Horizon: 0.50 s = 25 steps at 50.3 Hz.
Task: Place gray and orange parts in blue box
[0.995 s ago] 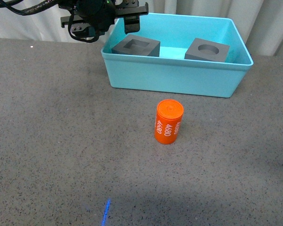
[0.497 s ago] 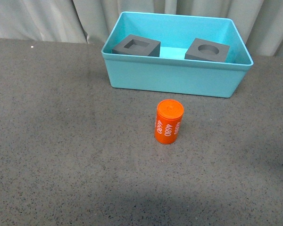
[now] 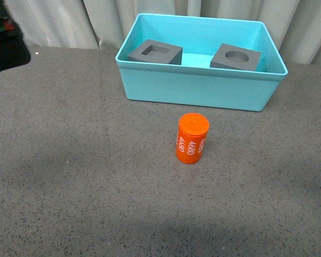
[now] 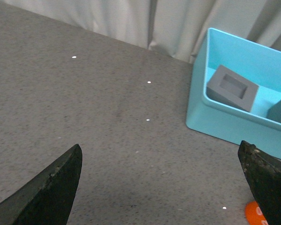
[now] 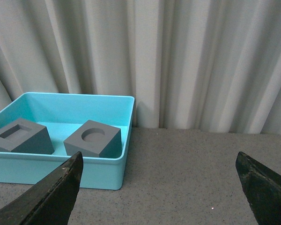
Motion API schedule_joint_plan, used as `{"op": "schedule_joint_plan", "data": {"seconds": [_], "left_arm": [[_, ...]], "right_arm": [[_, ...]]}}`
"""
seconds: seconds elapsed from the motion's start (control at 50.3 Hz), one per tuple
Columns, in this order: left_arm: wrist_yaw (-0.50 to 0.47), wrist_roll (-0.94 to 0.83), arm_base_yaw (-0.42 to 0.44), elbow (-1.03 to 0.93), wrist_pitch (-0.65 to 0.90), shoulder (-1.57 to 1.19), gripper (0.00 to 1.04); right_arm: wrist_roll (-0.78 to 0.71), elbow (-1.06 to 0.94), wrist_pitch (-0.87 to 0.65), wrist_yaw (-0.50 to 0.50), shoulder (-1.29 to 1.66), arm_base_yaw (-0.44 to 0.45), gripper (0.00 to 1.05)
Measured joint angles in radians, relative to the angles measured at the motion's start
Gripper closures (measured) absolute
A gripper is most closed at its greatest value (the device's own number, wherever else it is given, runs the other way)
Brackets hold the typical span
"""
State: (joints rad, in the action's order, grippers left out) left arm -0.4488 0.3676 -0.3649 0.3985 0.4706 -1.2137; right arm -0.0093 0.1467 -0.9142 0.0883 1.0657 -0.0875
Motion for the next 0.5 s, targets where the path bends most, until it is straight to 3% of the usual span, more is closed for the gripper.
{"op": "schedule_joint_plan", "data": {"seconds": [0.119, 0.199, 0.318, 0.497], "left_arm": [[-0.013, -0.020, 0.021, -0.060, 0.011, 0.040, 0.08], [0.118, -0.144, 0.056, -0.149, 0.278, 0.014, 0.21], [0.200, -0.278, 0.104, -0.254, 0.552, 0.019, 0.40], [0.261, -0.341, 0.169, -0.320, 0.503, 0.145, 0.71]], "right_arm": [[0.000, 0.000, 0.000, 0.000, 0.000, 0.000, 0.10], [0.000, 0.000, 0.000, 0.000, 0.000, 0.000, 0.10], [0.000, 0.000, 0.000, 0.000, 0.001, 0.000, 0.10], [0.000, 0.000, 0.000, 0.000, -0.001, 0.000, 0.10]]}}
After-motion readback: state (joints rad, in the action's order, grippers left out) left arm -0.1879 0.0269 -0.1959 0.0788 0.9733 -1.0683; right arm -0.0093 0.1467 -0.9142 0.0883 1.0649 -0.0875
